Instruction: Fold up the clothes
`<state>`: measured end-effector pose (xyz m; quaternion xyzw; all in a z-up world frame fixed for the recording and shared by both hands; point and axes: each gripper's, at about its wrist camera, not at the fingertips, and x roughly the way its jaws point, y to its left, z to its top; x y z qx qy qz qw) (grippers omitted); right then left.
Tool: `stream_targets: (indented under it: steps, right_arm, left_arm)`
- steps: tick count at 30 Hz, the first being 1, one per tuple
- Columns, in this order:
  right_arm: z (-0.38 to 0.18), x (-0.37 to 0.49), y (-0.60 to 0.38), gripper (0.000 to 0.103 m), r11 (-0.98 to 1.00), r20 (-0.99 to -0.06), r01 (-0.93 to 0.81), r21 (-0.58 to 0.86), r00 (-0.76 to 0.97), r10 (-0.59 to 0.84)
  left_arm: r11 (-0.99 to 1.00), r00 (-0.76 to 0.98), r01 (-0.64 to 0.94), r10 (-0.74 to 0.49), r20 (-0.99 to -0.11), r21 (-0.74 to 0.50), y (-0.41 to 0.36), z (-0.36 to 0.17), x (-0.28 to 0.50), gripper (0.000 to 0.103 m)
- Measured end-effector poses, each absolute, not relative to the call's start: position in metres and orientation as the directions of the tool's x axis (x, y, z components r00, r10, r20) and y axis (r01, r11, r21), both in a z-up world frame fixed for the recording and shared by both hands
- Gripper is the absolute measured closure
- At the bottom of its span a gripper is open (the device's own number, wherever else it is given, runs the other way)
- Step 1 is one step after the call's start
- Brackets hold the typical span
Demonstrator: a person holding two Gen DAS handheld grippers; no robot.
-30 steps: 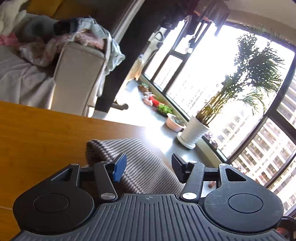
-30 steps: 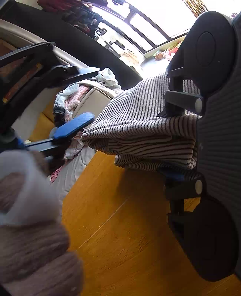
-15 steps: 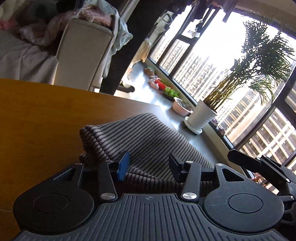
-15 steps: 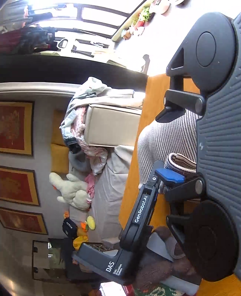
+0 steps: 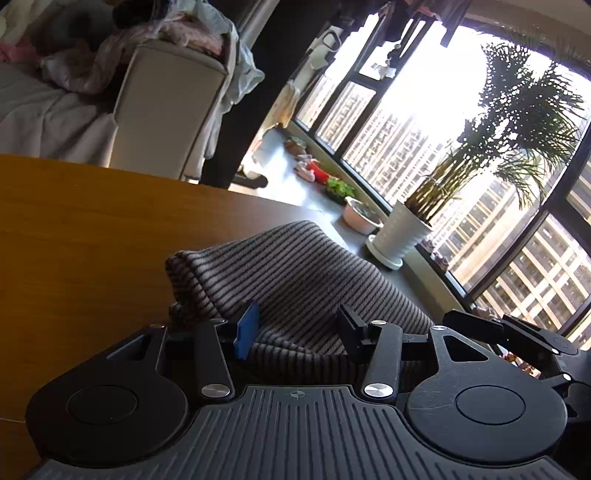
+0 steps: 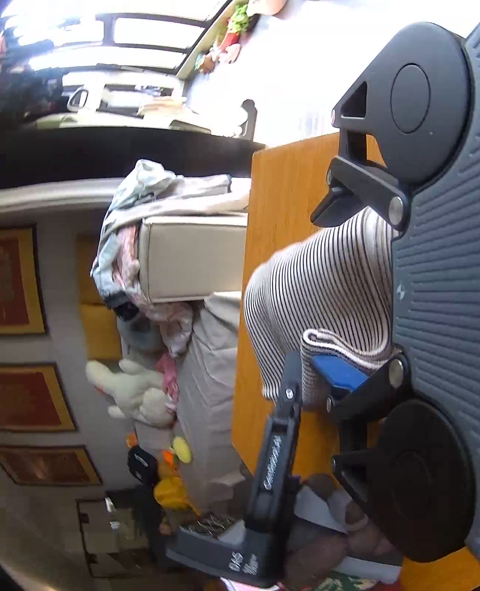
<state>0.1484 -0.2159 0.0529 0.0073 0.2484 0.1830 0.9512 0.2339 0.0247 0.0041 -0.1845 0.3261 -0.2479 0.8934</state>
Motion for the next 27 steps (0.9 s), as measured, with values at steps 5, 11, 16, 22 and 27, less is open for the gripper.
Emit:
stream_targets:
  steps: [5, 11, 16, 22, 27]
  right_arm:
    - [0.019, 0.176, -0.239, 0.008, 0.946, -0.504, -0.247, 0.212, 0.802, 0.322]
    - [-0.005, 0.177, -0.248, 0.017, 0.834, -0.513, -0.284, 0.474, 0.680, 0.523]
    - [0.020, 0.151, -0.248, 0.045, 0.773, -0.426, -0.378, 0.509, 0.669, 0.608]
    - [0.000, 0.143, -0.241, 0.043, 0.837, -0.519, -0.327, 0.439, 0.668, 0.533]
    - [0.002, 0.138, -0.234, 0.034, 0.874, -0.529, -0.323, 0.363, 0.701, 0.478]
  left_arm:
    - [0.807, 0.663, 0.328, -0.567, -0.489, -0.491, 0.026, 0.004, 0.232, 0.051]
    - [0.807, 0.661, 0.331, -0.568, -0.490, -0.489, 0.027, 0.004, 0.233, 0.051]
    - [0.812, 0.660, 0.319, -0.560, -0.500, -0.488, 0.029, 0.005, 0.236, 0.046]
    - [0.803, 0.649, 0.329, -0.575, -0.498, -0.497, 0.028, 0.005, 0.237, 0.041]
    - [0.836, 0.663, 0.344, -0.539, -0.519, -0.428, 0.019, 0.012, 0.229, 0.039]
